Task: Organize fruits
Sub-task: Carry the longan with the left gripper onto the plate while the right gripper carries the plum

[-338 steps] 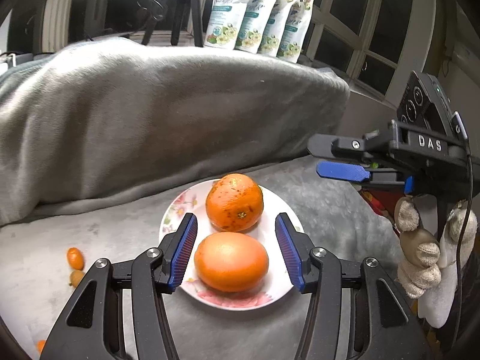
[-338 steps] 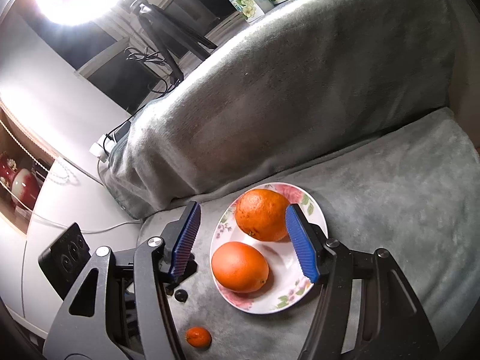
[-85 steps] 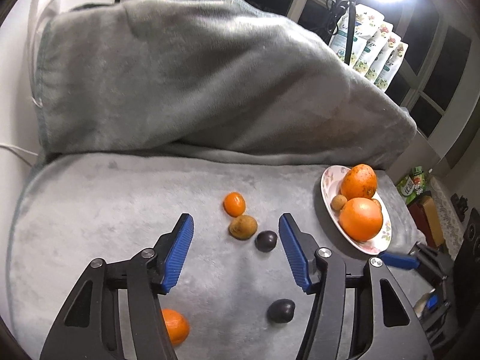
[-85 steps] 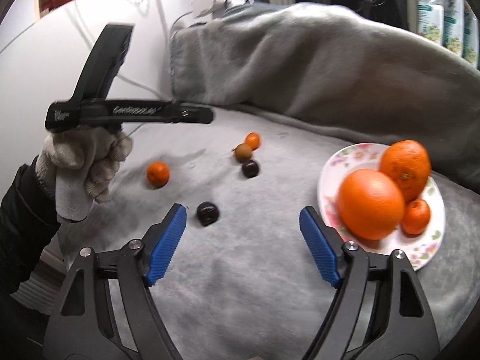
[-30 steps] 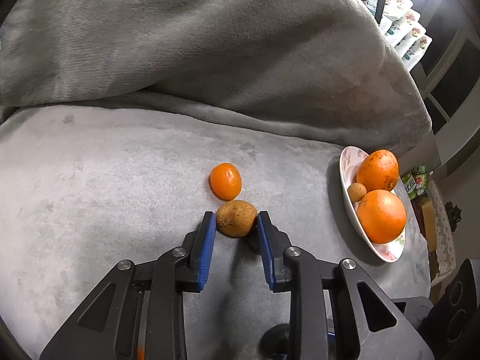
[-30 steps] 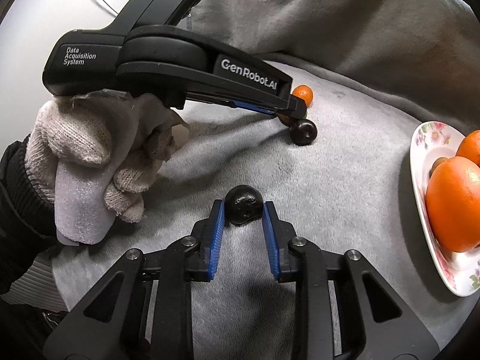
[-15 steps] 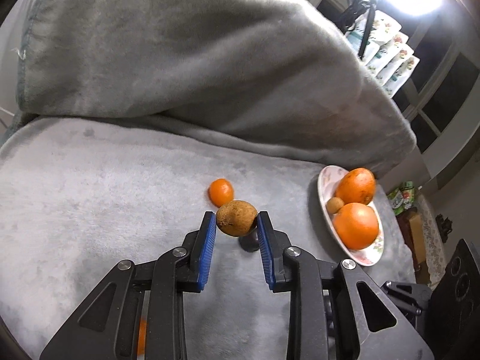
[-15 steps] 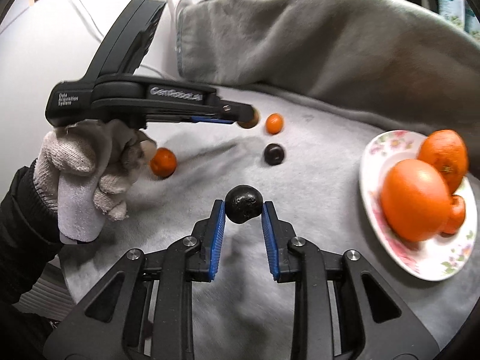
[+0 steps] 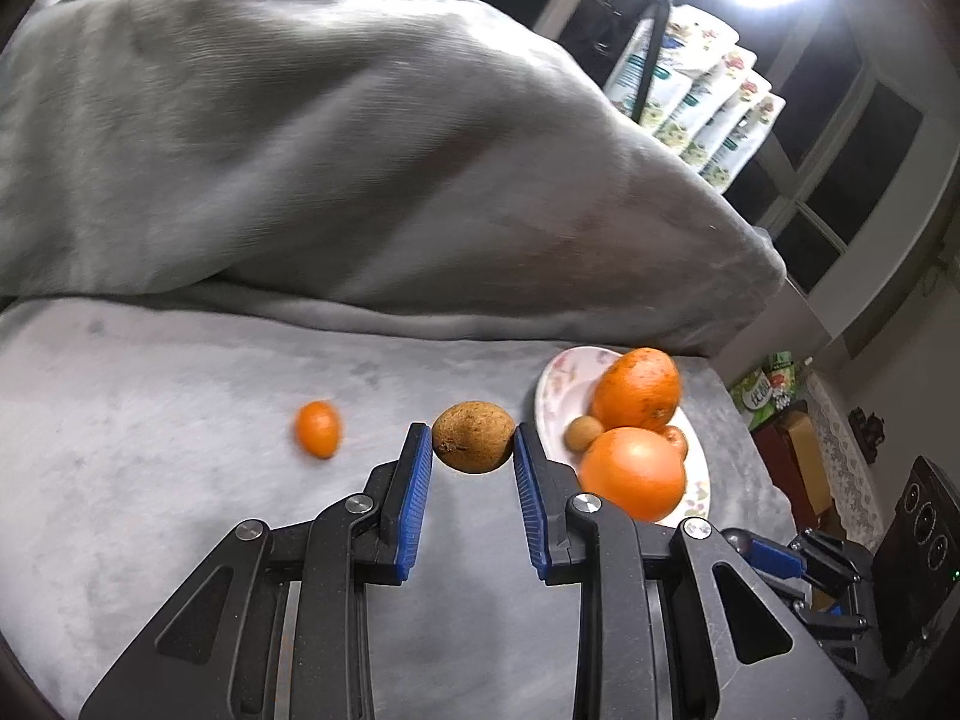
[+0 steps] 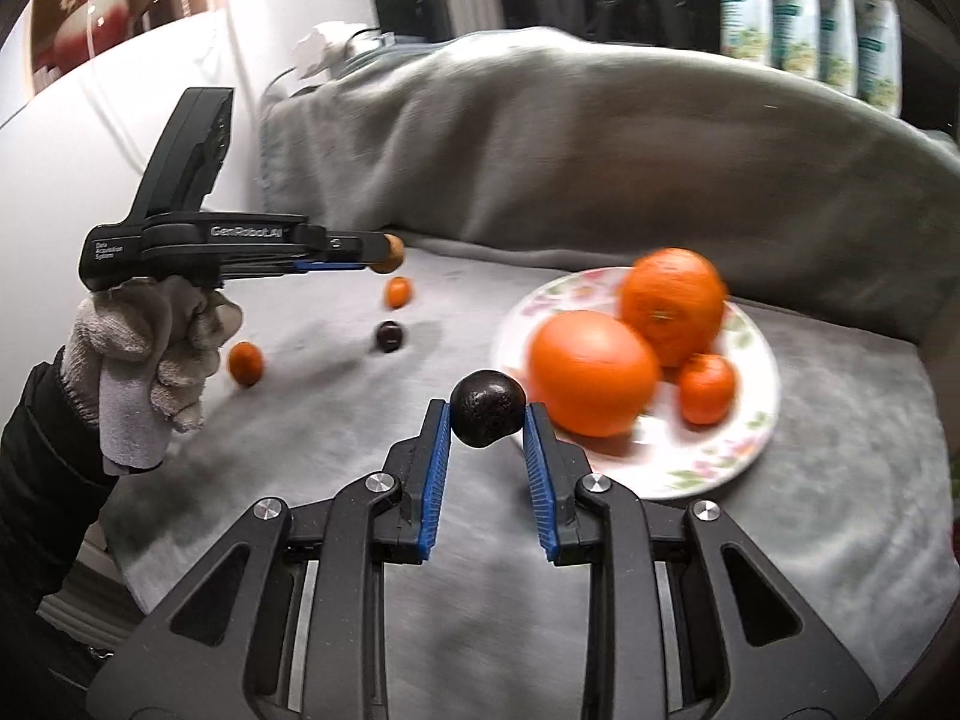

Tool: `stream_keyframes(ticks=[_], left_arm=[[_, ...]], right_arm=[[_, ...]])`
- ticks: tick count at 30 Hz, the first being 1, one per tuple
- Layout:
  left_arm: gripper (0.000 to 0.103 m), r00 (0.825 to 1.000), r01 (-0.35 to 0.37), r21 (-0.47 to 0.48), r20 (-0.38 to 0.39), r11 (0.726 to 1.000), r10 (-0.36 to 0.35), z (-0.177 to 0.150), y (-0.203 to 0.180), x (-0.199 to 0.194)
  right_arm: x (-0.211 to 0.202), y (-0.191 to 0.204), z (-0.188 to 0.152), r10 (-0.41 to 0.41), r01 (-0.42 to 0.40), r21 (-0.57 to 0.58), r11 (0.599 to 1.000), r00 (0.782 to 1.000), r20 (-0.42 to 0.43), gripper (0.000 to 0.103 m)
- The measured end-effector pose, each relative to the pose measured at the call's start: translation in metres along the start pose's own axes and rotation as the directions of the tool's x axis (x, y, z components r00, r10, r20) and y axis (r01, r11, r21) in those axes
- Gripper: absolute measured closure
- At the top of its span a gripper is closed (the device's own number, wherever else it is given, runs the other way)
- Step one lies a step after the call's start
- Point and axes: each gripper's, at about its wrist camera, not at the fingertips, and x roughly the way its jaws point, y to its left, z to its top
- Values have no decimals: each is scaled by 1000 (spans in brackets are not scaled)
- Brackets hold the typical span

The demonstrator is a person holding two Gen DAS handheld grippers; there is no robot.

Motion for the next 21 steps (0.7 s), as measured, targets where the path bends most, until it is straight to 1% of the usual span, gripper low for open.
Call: stream_keyframes(ticks=[10, 21], left_arm=[[77, 999, 33, 51, -29, 998, -32, 10, -35, 26], [77, 997, 40, 78, -68, 996, -35, 15, -50, 52]], right_arm=[[-20, -41, -8, -60, 59, 56, 997, 998, 16, 77], [-16, -61, -10, -71, 70, 77, 995, 997, 7, 77]])
